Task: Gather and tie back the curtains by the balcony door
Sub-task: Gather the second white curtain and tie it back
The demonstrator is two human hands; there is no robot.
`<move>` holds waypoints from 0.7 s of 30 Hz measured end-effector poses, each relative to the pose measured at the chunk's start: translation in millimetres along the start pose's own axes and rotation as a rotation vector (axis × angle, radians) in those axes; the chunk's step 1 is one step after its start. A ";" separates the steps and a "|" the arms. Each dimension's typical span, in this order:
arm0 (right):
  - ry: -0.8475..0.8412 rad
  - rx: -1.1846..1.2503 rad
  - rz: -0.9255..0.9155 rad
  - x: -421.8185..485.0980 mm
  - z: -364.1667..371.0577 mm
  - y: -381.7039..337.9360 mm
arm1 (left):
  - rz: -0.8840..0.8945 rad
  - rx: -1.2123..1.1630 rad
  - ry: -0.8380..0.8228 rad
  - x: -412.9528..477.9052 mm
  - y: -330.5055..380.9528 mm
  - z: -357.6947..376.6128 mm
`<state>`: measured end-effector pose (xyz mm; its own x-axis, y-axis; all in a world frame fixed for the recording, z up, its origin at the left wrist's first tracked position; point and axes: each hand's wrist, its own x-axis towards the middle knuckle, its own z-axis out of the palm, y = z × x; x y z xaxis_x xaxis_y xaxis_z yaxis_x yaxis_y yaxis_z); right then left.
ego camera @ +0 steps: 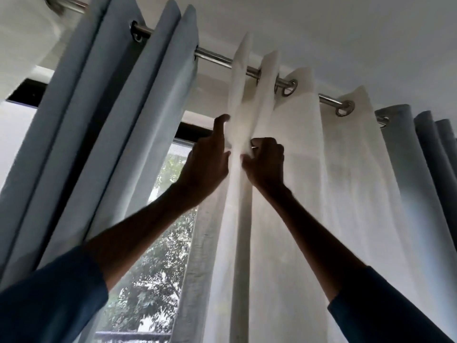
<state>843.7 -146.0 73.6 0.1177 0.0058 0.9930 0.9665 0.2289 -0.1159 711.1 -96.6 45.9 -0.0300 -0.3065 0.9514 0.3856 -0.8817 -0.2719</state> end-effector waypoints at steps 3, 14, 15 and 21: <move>-0.025 0.068 0.012 -27.8 3.4 -3.4 | 0.011 -0.009 -0.076 -19.4 3.7 -1.5; 0.045 0.060 -0.025 -104.0 -7.0 36.9 | -0.157 -0.042 -0.366 -49.3 -4.1 24.2; 0.045 0.057 -0.050 -107.6 -8.3 36.6 | -0.186 -0.080 -0.401 -45.2 -0.8 24.7; 0.027 -0.136 -0.230 -119.6 -20.1 39.7 | -0.535 -0.337 -0.476 -36.5 26.9 25.7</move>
<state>872.6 -157.1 -50.2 -0.1041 -0.0580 0.9929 0.9901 0.0884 0.1090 746.3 -99.9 7.7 0.2945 0.3089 0.9043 0.1279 -0.9505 0.2830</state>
